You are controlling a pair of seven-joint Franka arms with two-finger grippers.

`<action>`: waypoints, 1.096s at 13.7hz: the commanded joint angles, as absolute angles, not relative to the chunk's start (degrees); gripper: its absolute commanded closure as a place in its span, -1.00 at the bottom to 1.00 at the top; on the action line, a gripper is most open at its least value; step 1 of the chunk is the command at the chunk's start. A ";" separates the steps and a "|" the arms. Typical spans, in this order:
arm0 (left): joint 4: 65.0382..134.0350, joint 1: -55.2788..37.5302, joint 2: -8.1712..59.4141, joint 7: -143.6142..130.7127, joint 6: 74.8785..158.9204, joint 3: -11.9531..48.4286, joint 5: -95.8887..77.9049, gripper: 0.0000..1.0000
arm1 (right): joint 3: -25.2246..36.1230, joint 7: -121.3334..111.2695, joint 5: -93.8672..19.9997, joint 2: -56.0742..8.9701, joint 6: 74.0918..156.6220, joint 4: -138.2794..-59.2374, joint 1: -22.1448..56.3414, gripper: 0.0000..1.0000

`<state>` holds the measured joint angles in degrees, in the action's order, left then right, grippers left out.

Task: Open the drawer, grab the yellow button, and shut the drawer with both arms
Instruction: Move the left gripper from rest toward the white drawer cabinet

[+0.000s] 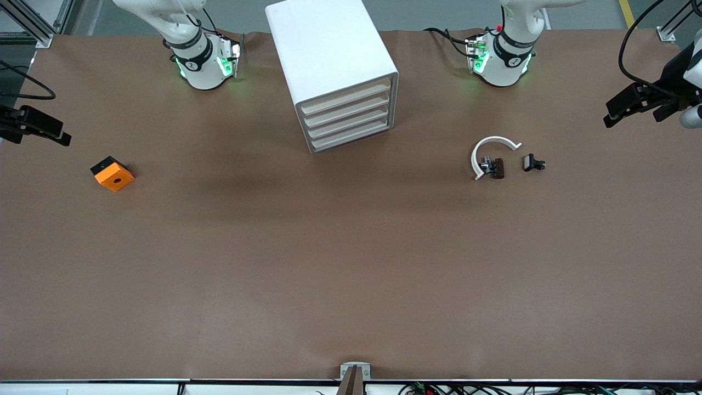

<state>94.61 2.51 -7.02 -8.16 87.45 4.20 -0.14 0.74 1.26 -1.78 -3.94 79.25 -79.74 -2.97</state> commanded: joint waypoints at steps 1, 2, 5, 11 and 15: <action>93.25 2.55 -6.42 -8.44 86.31 4.31 0.62 -1.00 | 0.18 1.05 -0.79 -3.87 79.19 -79.37 -3.52 -1.00; 93.16 2.64 -6.15 -8.44 86.31 4.31 0.53 -1.00 | 0.18 1.05 -0.79 -3.87 79.19 -79.37 -3.52 -1.00; 90.01 2.29 -2.74 -8.44 86.31 4.39 0.44 -1.00 | 0.18 1.05 -0.79 -3.87 79.19 -79.37 -3.52 -1.00; 89.65 0.18 4.64 -11.84 87.27 7.64 -0.53 -1.00 | 0.18 1.05 -0.79 -3.87 79.19 -79.37 -3.52 -1.00; 89.74 -1.05 12.37 -23.51 93.06 9.75 -8.59 -1.00 | 0.18 1.05 -0.70 -3.87 79.28 -79.37 -3.52 -1.00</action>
<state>91.65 -0.67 8.26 -18.48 91.30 9.31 -5.06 0.74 1.26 -1.78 -3.95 79.30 -79.75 -2.97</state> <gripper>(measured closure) 0.000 0.000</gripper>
